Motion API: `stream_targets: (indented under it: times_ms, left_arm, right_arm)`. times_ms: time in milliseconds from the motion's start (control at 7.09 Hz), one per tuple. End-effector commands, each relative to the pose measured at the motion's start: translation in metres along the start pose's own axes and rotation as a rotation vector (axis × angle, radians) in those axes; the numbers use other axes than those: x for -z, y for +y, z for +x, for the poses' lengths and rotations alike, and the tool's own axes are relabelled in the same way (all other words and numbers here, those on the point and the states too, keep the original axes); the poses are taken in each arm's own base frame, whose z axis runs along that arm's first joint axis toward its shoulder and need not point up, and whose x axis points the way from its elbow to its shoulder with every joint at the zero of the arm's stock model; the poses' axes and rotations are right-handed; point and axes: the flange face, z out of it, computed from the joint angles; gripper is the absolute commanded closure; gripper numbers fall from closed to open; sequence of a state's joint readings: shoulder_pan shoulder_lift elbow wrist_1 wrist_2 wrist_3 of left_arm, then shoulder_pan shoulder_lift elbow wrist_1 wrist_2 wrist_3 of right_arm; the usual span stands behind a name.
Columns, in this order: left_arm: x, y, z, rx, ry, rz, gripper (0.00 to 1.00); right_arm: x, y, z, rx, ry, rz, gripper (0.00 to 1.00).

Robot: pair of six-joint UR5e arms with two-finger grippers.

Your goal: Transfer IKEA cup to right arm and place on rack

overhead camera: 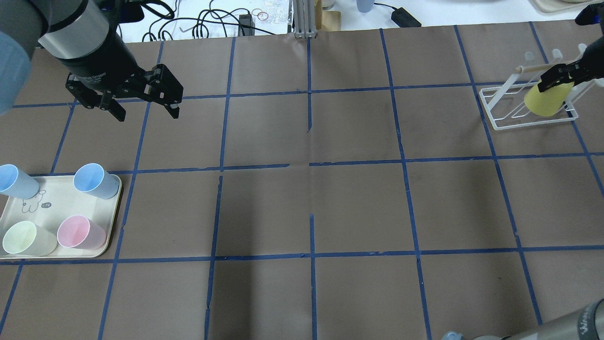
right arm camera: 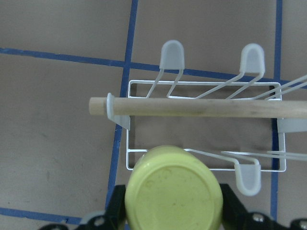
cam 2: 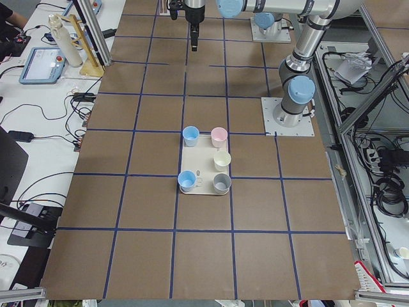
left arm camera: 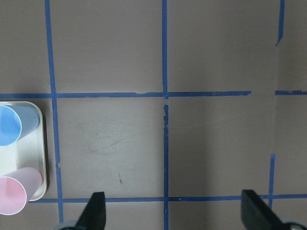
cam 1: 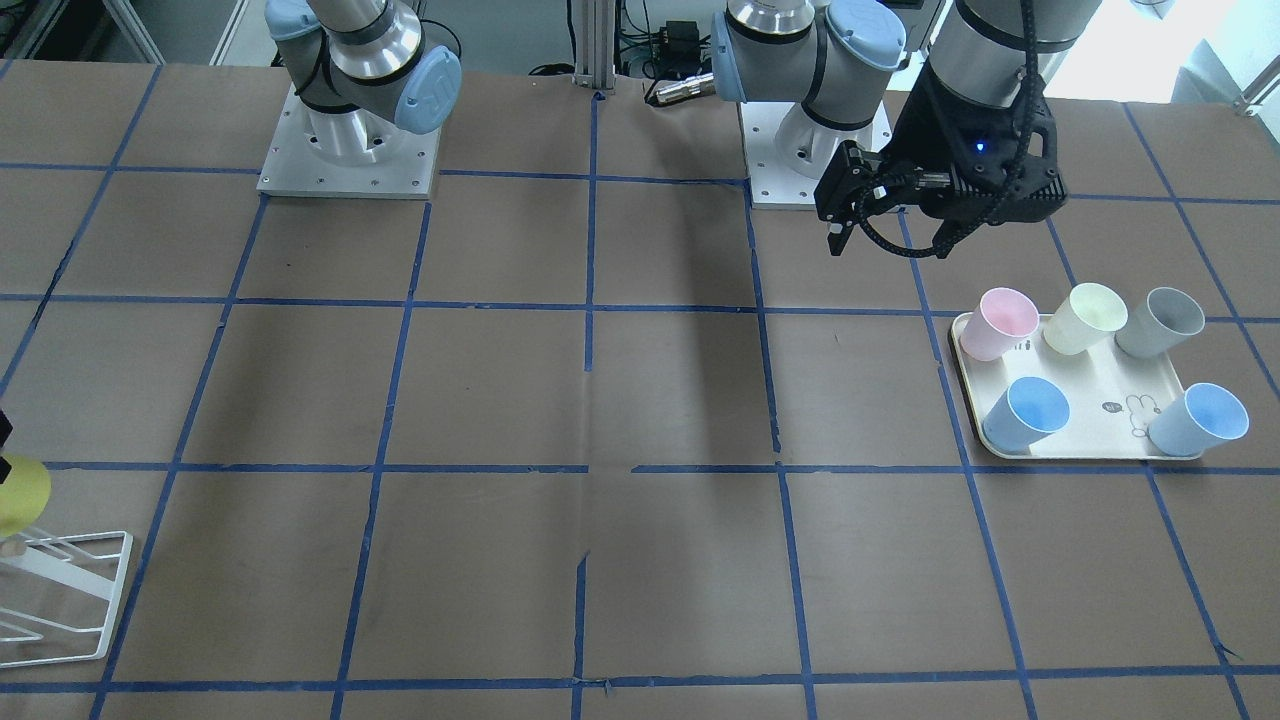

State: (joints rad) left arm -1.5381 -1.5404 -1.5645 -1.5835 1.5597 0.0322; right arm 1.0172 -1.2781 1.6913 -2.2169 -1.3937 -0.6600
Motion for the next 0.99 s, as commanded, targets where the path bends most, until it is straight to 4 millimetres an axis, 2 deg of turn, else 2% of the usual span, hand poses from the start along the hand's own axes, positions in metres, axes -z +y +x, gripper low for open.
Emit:
stream_targets:
  times_ms: [0,141,282,423,564,705,846]
  left_arm:
    - [0.003,-0.001,0.011,-0.022,0.0,0.016,0.0]
    - [0.004,-0.001,0.013,-0.03,-0.003,0.017,0.0]
    - [0.004,-0.001,0.011,-0.04,-0.003,0.017,0.0]
    - [0.006,-0.001,0.011,-0.042,0.007,0.019,0.0]
    - [0.006,-0.001,0.01,-0.041,0.007,0.021,0.0]
    - [0.006,-0.001,0.008,-0.038,0.004,0.02,0.0]
    - [0.007,-0.001,0.008,-0.038,0.007,0.022,0.0]
  right_arm:
    - [-0.021,0.001,0.004,-0.006,-0.021,-0.025,1.0]
    - [-0.023,0.002,0.003,-0.006,-0.024,-0.029,1.0]
    - [-0.024,0.002,0.004,-0.009,-0.023,-0.031,0.94]
    - [-0.024,0.002,0.003,-0.008,-0.021,-0.033,0.74]
    - [-0.026,0.003,0.004,-0.009,-0.016,-0.041,0.66]
    - [-0.034,0.004,0.005,-0.012,-0.023,-0.053,0.61]
    - [-0.033,0.004,0.005,-0.013,-0.02,-0.051,0.32]
